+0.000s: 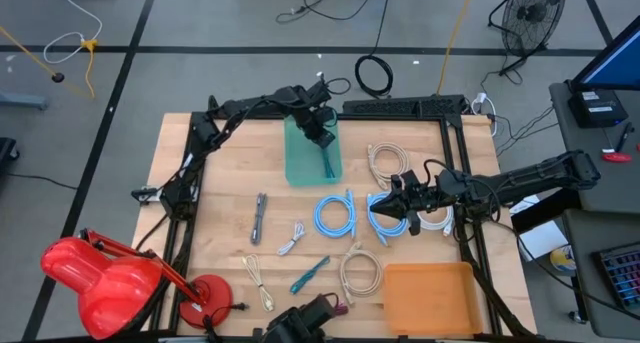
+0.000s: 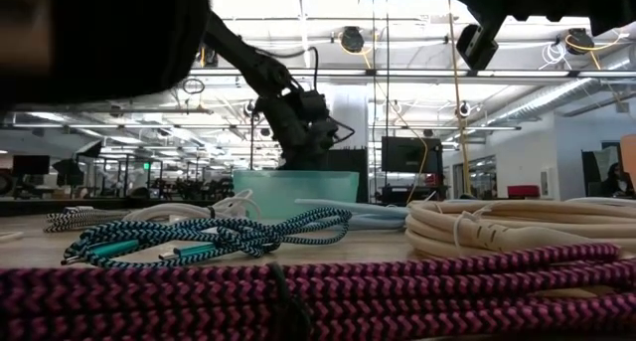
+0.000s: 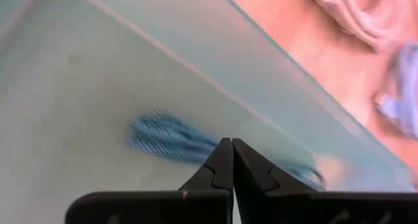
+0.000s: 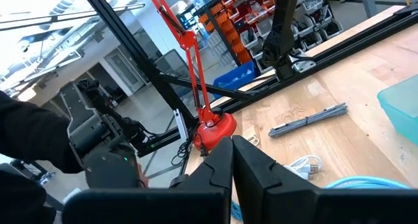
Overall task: Pick & Place USB Port
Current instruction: Put the right light blue charger cable into the orange bin
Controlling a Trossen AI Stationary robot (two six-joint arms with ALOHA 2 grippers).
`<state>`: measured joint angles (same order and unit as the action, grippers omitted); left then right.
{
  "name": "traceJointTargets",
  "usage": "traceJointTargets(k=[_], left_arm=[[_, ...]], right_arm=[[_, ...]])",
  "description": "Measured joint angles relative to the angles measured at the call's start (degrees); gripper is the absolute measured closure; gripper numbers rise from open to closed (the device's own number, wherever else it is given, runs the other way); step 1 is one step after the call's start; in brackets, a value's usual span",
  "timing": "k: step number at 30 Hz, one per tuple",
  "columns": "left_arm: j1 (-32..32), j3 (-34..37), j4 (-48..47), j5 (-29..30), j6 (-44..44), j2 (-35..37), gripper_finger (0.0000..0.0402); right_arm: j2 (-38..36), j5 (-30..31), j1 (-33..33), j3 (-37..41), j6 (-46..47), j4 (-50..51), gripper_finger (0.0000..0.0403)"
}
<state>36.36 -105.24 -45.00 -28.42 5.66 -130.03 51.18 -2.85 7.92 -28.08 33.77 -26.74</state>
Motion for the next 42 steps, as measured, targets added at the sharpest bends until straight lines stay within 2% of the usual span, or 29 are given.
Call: traceJointTargets(k=[11, 19, 27, 35, 42], left_arm=[[-1.4, -0.1, 2.4, -1.8, 6.0, 13.7, 0.0401], [-9.2, -0.1, -0.3, -1.3, 9.4, 22.4, 0.0401], [-22.3, -0.1, -3.6, 9.3, 12.4, 25.6, 0.0401], [-33.4, -0.1, -8.7, 23.0, 25.2, 25.6, 0.0400], [-39.7, -0.1, -14.8, 29.5, 32.7, 25.6, 0.0400]], right_arm=[[0.0, -0.1, 0.0, 0.0, 1.3, 0.0, 0.0403], [0.0, -0.2, 0.0, 0.0, 2.2, 0.0, 0.0403], [0.0, -0.3, 0.0, 0.0, 4.5, 0.4, 0.0403], [0.0, -0.4, 0.0, 0.0, 5.1, 2.5, 0.0403], [0.0, -0.4, 0.1, 0.0, 6.1, 6.6, 0.0403]])
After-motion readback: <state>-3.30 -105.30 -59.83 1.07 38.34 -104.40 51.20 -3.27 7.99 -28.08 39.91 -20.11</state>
